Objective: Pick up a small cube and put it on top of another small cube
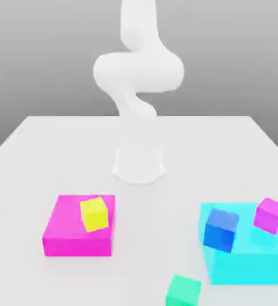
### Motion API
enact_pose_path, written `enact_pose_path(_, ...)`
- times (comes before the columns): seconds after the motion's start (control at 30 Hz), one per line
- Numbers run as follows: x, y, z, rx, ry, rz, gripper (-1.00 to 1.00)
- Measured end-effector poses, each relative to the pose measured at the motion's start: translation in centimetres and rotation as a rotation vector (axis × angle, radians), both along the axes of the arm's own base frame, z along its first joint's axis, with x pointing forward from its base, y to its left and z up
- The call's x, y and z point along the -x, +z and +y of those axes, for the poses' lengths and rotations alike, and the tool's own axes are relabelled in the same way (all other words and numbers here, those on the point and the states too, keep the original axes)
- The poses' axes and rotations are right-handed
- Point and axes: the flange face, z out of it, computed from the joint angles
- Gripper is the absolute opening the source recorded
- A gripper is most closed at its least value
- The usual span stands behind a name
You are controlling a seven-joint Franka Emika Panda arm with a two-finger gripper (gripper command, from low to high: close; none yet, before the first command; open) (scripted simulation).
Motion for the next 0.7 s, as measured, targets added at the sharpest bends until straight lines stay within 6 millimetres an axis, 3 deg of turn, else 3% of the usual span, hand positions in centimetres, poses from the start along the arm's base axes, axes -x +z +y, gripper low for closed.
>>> enact_pose_path(0.17, -6.0, -7.7, 1.4, 0.006, -0.081, 0.135, 0.00)
enact_pose_path(0.37, -10.9, -18.0, 2.6, -0.003, -0.159, 0.288, 0.00)
enact_pose_path(0.53, -13.1, -26.9, 3.6, -0.026, -0.213, 0.412, 0.00)
enact_pose_path(0.7, -13.6, -35.8, 4.9, -0.067, -0.258, 0.535, 0.00)
